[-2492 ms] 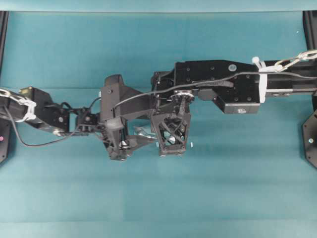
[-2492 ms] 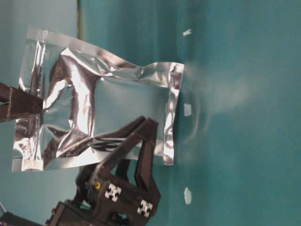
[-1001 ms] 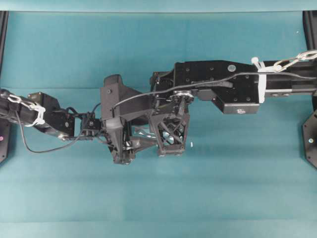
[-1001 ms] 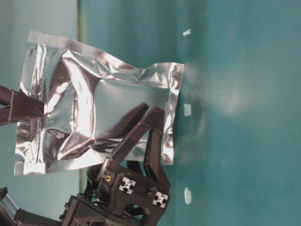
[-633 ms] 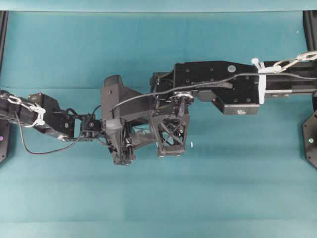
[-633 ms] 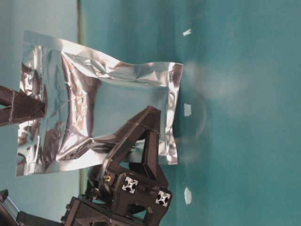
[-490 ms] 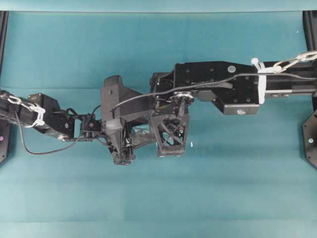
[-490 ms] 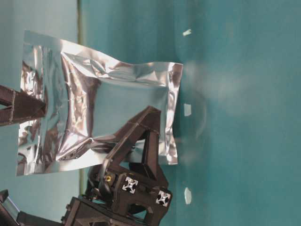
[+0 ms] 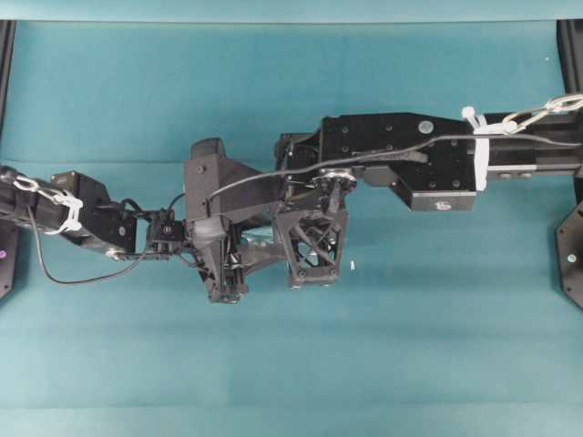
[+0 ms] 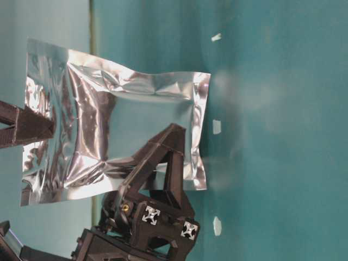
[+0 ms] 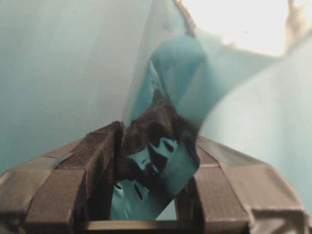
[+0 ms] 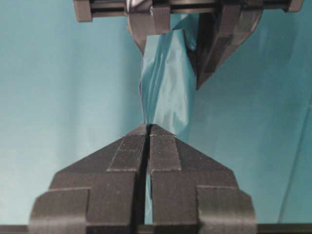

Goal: Hand over the silver zip bag and make it stand upright.
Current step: 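Open the right gripper and retract it to the right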

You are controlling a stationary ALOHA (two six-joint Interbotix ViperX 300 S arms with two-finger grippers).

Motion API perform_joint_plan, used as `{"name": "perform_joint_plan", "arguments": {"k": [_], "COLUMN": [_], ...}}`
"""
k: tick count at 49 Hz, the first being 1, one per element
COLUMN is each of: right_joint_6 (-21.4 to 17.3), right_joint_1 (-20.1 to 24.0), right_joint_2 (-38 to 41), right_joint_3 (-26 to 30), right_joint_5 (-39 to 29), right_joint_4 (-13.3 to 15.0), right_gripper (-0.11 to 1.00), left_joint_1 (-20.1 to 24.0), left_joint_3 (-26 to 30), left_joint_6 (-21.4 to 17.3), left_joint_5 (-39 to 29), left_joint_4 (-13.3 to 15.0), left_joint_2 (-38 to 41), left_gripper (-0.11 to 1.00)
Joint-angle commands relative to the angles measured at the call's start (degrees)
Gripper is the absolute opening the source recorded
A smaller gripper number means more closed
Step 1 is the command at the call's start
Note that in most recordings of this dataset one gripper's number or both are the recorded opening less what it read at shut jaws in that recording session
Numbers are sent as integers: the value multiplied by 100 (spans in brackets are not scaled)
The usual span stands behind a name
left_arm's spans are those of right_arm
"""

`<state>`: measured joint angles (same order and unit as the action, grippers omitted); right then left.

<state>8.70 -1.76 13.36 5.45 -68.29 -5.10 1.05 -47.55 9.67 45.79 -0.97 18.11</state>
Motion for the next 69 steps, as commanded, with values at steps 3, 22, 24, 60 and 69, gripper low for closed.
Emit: {"name": "perform_joint_plan", "arguments": {"k": [3, 22, 24, 60, 69], "right_joint_6": [-18, -272, -378, -580, -580], "right_joint_1": [-9, -9, -26, 62, 123], "right_joint_2": [-53, -167, -193, -1547, -2021], "right_joint_3": [26, 105, 97, -765, -1283], "right_joint_5": [35, 62, 53, 193, 492], "right_joint_4": [0, 9, 9, 387, 387], "right_gripper": [3, 31, 41, 93, 93], "left_joint_1": [-97, -141, -141, -158, -158], "left_joint_3": [9, 18, 9, 0, -35], "left_joint_6": [-53, -158, -158, -158, -158], "left_joint_5": [18, 0, -9, 0, -9], "left_joint_4": [-26, -26, -26, -26, -26], "left_joint_2": [-26, -26, -26, -44, -53], "left_gripper": [37, 34, 34, 34, 34]}}
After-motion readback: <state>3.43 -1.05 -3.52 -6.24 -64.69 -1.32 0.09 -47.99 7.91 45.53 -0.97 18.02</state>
